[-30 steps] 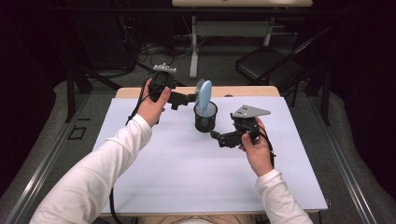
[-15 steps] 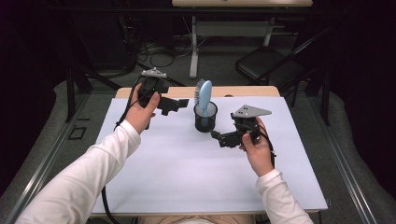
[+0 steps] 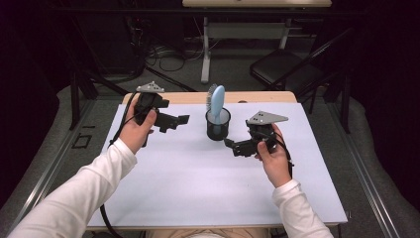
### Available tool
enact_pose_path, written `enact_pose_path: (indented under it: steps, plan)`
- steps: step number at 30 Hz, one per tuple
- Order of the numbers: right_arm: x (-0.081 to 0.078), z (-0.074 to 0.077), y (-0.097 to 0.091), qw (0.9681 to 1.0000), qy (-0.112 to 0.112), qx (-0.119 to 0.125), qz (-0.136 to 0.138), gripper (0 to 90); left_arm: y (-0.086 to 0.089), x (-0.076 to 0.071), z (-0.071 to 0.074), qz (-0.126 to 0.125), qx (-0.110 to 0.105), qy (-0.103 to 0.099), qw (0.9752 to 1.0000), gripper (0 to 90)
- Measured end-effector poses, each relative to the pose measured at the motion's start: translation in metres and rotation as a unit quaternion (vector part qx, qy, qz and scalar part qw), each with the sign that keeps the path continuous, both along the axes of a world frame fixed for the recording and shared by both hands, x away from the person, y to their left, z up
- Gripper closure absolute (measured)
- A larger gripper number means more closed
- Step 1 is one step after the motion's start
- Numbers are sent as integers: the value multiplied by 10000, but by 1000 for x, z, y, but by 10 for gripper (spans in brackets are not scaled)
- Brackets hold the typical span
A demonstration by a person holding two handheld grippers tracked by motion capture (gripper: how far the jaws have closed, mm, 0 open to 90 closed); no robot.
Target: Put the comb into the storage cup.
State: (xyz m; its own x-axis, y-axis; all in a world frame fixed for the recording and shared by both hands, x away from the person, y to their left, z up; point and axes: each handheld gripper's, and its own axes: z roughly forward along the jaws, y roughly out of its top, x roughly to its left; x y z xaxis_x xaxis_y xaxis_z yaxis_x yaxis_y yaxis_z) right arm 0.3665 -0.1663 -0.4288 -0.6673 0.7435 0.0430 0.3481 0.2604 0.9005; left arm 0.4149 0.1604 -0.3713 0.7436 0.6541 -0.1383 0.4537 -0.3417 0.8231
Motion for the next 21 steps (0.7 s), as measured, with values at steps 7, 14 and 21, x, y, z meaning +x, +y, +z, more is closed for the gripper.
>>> enact_pose_path:
  steps: [7,14,21]
  plan:
    - [-7,0,-3,9999,30,-134,-35,0,20,-11,-12,63,-81,2,9999,6]
    - [-10,-4,-12,9995,107,-228,-175,0,35,-17,-25,69,29,3,10000,6]
    - [-16,-8,-25,9989,178,-265,-340,0,51,-23,-40,189,-121,33,9997,6]
